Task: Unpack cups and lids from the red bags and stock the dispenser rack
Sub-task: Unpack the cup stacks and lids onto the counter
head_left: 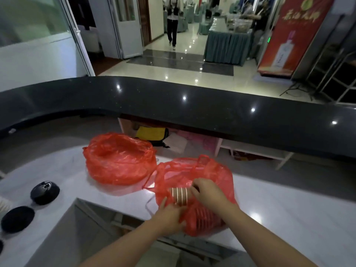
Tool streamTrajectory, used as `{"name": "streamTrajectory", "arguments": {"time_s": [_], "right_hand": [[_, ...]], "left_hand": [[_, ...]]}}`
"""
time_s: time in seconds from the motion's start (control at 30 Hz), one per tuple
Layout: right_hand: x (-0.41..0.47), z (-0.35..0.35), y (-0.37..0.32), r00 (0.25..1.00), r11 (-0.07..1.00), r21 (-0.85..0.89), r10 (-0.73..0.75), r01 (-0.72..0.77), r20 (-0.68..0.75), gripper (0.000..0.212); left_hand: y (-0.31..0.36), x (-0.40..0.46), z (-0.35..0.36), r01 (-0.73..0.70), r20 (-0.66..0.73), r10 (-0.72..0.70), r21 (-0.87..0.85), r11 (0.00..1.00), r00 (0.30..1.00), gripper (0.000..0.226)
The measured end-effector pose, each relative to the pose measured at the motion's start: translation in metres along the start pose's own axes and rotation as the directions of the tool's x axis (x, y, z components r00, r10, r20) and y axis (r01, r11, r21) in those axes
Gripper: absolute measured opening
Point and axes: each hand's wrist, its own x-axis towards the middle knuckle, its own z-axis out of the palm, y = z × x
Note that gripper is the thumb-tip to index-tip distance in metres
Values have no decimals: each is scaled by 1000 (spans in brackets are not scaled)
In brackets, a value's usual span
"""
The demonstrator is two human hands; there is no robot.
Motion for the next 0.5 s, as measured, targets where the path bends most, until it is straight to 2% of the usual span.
{"name": "streamTrajectory", "arguments": {"time_s": [0.1,0.23,0.33,0.5], "right_hand": [[14,16,-12,996,995,-78,-54,59,72,27],[36,48,-30,984,987,-106,-107,123,145,32],[52,75,-34,962,969,-174,-131,175,238,31],[74,106,-26,906,939,-310,-3,148,422,76]], "left_hand": [[-6,-10,15,-44,5,43,39,998,999,33],[-23,-17,16,-32,-45,37,88,996,998,47],[-39,-18,11,32,-85,-24,95,995,996,49],[-60,-23,12,187,-2,-187,23,982,982,42]]}}
